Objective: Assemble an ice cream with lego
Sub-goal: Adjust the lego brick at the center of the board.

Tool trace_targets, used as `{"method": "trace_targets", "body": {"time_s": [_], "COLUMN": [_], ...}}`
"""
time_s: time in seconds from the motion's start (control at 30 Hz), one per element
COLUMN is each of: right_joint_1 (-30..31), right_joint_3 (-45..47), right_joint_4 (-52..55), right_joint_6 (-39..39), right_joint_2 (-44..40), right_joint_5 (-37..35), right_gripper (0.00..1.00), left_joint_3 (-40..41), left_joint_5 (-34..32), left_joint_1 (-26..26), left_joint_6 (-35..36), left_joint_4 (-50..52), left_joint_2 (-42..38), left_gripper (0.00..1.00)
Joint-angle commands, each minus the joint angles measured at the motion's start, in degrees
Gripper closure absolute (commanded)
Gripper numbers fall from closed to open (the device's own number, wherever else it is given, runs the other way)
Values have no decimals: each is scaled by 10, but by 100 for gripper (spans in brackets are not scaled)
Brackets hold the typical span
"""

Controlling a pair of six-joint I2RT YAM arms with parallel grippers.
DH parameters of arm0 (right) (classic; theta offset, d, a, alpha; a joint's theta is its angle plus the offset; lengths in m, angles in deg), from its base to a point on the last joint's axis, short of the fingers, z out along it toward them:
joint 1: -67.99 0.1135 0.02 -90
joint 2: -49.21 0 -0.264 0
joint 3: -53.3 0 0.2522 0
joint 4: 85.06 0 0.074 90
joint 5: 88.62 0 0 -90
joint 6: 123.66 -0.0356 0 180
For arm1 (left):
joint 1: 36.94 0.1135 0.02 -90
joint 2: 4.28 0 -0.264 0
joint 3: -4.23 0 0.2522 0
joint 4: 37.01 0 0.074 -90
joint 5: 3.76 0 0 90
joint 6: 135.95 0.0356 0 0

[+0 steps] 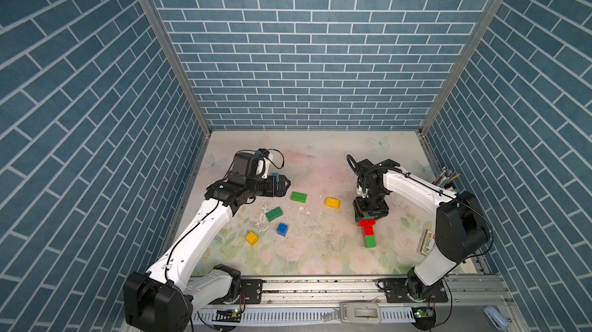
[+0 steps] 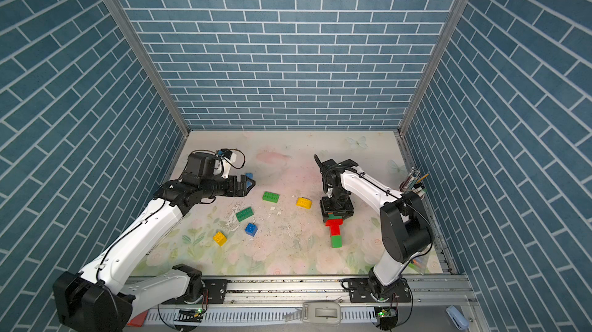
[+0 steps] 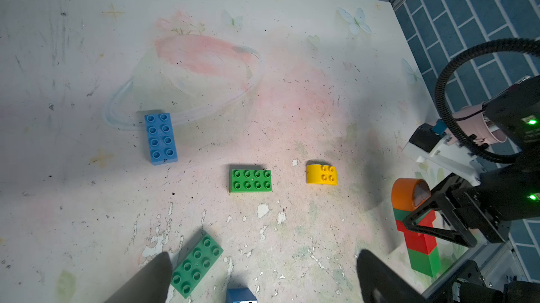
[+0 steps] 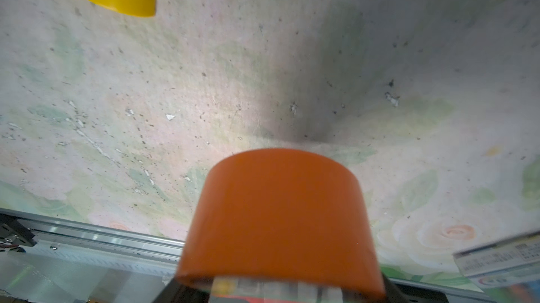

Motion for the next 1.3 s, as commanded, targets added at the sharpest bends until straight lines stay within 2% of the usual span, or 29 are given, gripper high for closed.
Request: {"method": "trace_targets", "body": {"time_s": [0.0,0.4,0.8,0.87,1.0,1.1,1.23,1.27], "right_joint_1": [-3,-17,-21,-21,-21,-21,-22,-22], "right_joint_3": [11,39,44,45,45,46,51,51], "right_joint_4": [5,-7,-2,-4,-4,-5,-11,-12], "right_joint_6": [14,34,49,49,49,50,47,46], "right_joint_2": [19,64,99,100,94,92,85,82], "right_joint_5": [7,28,31,30,22,23,25,26], "right_gripper": [66,66,61,57,38,29,5,4], "left_joint_3": [-13,-11,-10,-11,-13,-13,-11,-10], "left_joint_5": [4,4,1,1,0,1,1,1], "left_joint_1": [-2,-2,-2,-2,-2,-2,-2,-1], "left_joint_6": [2,2,4,3,4,4,2,1], "left_joint_4": [7,8,9,9,11,11,11,12], "left_joint_2": [-8,-11,-13,-14,-14,-15,-16,-18], "left_gripper": [0,1,1,0,1,0,0,0]}}
